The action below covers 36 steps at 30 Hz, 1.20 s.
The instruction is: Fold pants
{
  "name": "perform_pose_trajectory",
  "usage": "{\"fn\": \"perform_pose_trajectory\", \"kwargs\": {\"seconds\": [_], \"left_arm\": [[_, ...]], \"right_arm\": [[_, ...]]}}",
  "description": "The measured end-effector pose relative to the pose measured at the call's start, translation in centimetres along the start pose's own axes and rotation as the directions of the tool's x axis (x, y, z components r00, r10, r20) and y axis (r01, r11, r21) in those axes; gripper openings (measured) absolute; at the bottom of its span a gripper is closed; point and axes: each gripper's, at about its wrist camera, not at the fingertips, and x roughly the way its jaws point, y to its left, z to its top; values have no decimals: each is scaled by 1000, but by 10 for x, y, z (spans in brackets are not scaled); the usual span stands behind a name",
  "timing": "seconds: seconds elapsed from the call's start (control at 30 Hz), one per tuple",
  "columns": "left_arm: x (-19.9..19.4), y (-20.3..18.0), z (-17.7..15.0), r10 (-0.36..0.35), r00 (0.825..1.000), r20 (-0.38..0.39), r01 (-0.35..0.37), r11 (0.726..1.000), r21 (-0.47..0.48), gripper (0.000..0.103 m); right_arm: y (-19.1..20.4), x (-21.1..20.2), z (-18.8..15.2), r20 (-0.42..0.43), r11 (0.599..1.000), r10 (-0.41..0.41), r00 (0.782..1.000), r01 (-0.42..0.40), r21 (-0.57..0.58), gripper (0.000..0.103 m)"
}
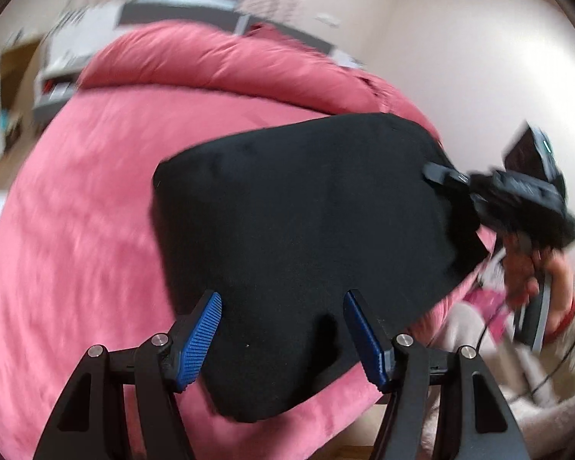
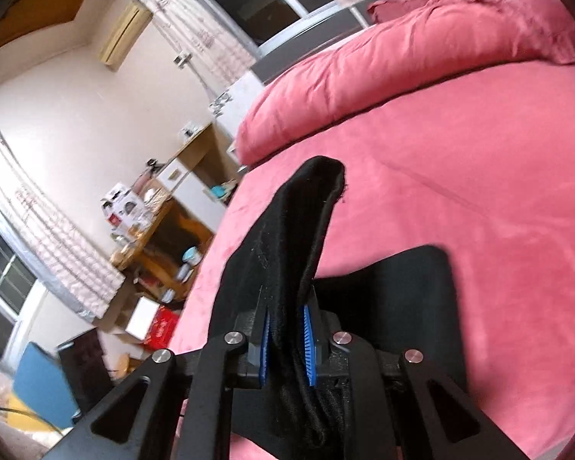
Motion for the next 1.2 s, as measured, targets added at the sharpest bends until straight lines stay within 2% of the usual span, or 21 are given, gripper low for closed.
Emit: {"fn": "perform_pose_trajectory", "kwargs": {"seconds": [0.1, 0.13, 0.2, 0.27, 0.33, 0.5, 0.57, 0.67, 0.8, 0.87, 0.93, 1.0, 1.13, 1.2], "left_arm": [[24, -23, 2, 49, 997, -61, -42, 994, 102, 66], [37, -26, 0, 67, 992, -108, -55, 993, 107, 66], [54, -28, -8, 91, 984, -152, -74, 991, 113, 66], [60, -36, -14, 129, 984, -125, -105, 978, 181, 70], [62, -43, -18, 153, 982, -112, -124, 964, 234, 71], [54, -40, -16, 133, 985, -109, -111, 975, 191, 71], [45, -36, -14, 119, 987, -109, -101, 981, 164, 71], [34, -24, -6, 97, 991, -92, -88, 991, 102, 71], [20, -8, 12, 119, 993, -23, -119, 993, 5, 71], [21, -1, 22, 132, 991, -21, -132, 991, -26, 71], [29, 4, 33, 148, 988, -34, -150, 987, -52, 71], [38, 6, 42, 150, 987, -50, -153, 986, -60, 71], [63, 1, 58, 170, 982, -82, -172, 985, -18, 71], [78, -1, 65, 207, 973, -100, -206, 978, 21, 71]], "right_arm": [[-25, 4, -3, -45, 994, -112, 993, 112, -7, 14], [-35, 9, -7, -65, 991, -132, 989, 133, 8, 14], [-53, 21, -17, -107, 983, -175, 979, 180, 37, 14], [-71, 37, -31, -141, 975, -204, 969, 215, 63, 14], [-78, 44, -37, -117, 973, -210, 971, 220, 76, 14], [-68, 43, -36, -108, 964, -258, 960, 263, 32, 16], [-61, 39, -34, -123, 962, -271, 955, 274, 13, 21], [-51, 27, -29, -138, 936, -352, 926, 352, -24, 36], [-36, -1, -21, -30, 920, -391, 920, 389, -54, 38], [-22, -9, -13, 18, 925, -370, 929, 371, -79, 38], [-5, -1, -2, 20, 936, -326, 945, 326, -134, 38], [10, 14, 2, 7, 928, -317, 948, 312, -206, 35], [28, 54, 2, -48, 903, -320, 946, 289, -317, 33], [26, 77, 3, -77, 891, -346, 935, 302, -338, 33]]}}
